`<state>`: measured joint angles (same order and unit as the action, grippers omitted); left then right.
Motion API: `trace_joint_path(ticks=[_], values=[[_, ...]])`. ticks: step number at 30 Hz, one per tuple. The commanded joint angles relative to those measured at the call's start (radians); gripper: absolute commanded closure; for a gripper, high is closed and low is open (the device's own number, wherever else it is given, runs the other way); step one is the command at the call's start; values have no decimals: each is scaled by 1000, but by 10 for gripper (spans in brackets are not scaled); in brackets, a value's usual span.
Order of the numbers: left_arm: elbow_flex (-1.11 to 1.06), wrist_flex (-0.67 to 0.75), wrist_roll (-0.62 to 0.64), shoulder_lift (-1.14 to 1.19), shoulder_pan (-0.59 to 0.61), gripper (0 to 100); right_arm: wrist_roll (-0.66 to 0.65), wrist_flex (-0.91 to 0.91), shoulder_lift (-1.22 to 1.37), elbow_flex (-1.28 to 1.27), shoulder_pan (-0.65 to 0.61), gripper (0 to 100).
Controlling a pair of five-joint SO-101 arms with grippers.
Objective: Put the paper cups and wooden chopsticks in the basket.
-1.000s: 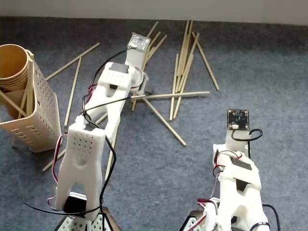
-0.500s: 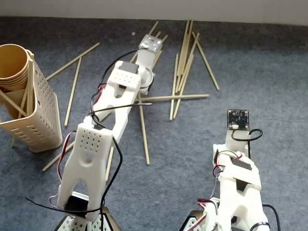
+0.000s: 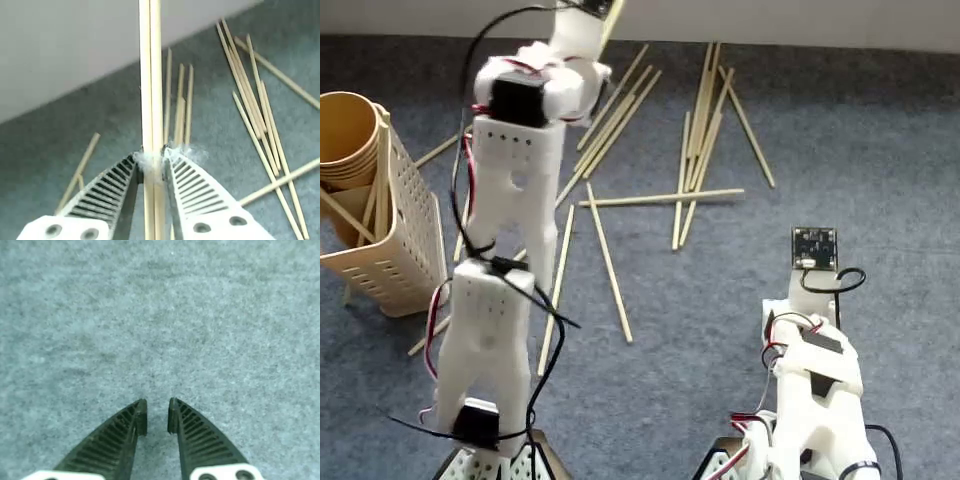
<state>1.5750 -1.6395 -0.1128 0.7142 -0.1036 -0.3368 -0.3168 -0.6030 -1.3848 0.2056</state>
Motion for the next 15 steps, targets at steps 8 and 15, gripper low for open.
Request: trace_joint_path(ticks=[8, 15], values=[[50, -138, -78, -905, 206, 996, -17, 19, -25, 4, -7, 918], [-539, -137, -83, -1549, 259, 996, -17, 19, -25, 4, -7, 918]])
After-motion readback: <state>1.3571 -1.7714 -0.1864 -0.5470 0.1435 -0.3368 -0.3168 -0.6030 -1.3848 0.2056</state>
